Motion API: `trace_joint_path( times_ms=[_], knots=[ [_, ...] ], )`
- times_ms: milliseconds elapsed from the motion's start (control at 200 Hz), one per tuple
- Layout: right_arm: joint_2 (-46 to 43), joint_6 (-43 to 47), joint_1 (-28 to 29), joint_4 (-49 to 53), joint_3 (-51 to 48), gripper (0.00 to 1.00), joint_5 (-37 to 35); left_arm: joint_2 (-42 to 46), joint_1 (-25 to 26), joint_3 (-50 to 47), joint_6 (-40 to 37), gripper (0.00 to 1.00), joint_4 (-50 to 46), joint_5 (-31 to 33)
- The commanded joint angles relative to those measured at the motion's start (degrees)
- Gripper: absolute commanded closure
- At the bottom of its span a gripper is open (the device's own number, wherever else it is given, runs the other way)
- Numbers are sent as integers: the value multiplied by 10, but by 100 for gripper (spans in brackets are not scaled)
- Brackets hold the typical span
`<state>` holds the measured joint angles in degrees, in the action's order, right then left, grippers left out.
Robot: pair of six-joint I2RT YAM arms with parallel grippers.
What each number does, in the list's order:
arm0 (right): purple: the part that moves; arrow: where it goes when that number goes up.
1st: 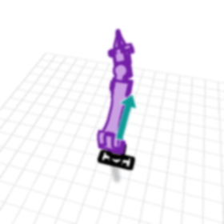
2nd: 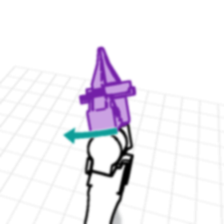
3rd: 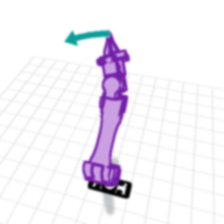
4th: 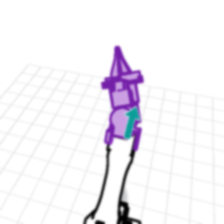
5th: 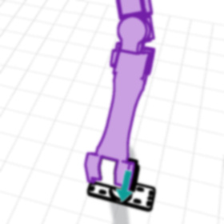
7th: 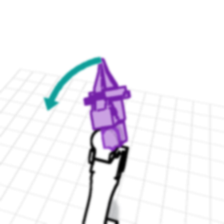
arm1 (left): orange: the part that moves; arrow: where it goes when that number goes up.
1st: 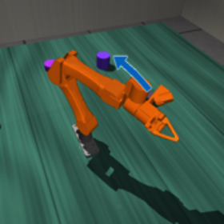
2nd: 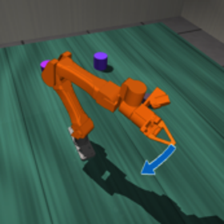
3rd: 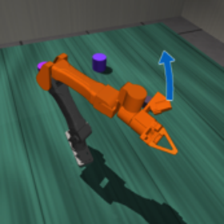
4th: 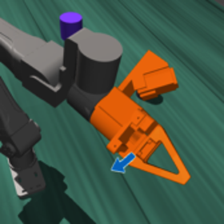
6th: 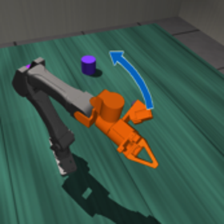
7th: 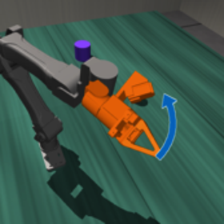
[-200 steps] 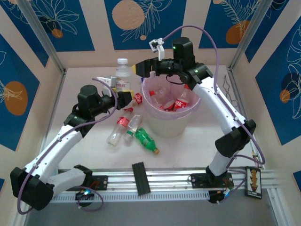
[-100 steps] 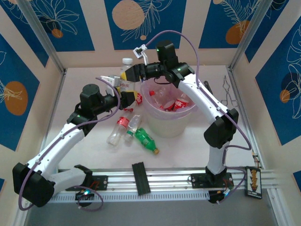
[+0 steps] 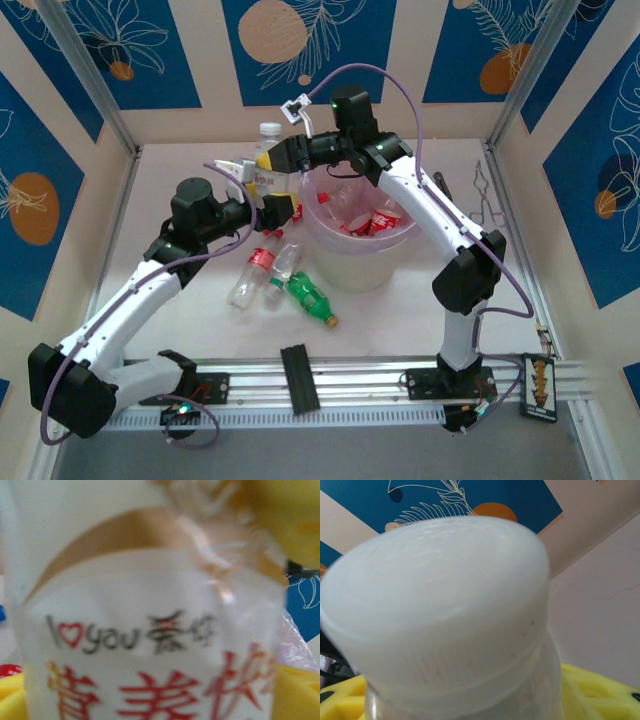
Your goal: Put the plastic bottles in the bin
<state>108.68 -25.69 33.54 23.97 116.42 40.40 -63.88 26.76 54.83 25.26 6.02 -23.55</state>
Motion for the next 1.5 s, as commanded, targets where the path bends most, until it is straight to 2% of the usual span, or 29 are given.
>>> trace_joint_path(
  times_ms=[0, 205, 375, 455, 560, 695, 830, 1075, 1275, 1491],
  knots=[
    [-16, 35, -3, 19, 50, 48, -20, 37, 4, -1, -6, 0, 28, -2],
    [-26, 75, -29, 63, 142, 49, -109, 72, 3, -2, -17, 0, -15, -14],
    [-49, 80, -76, 88, 179, 49, -127, 66, 5, 19, -39, 1, -83, 40],
    [-81, 85, -102, 90, 156, 49, -140, 44, 6, 39, -37, 4, -100, 52],
    [-127, 90, -145, 98, 107, 49, -145, -3, 13, 74, -30, 17, -117, 69],
    [-181, 120, -192, 133, 28, 49, -148, -62, 34, 119, -36, 19, -118, 76],
    [-213, 171, -212, 189, -40, 49, -169, -114, 63, 158, -50, 25, -120, 89],
    [-243, 225, -204, 256, -124, 51, -187, -154, 82, 177, -47, 40, -116, 92],
    [-242, 260, -164, 282, -181, 51, -228, -162, 83, 160, -26, 47, -92, 94],
    [-208, 266, -118, 288, -221, 51, -283, -163, 84, 148, -16, 48, -82, 96]
  ],
)
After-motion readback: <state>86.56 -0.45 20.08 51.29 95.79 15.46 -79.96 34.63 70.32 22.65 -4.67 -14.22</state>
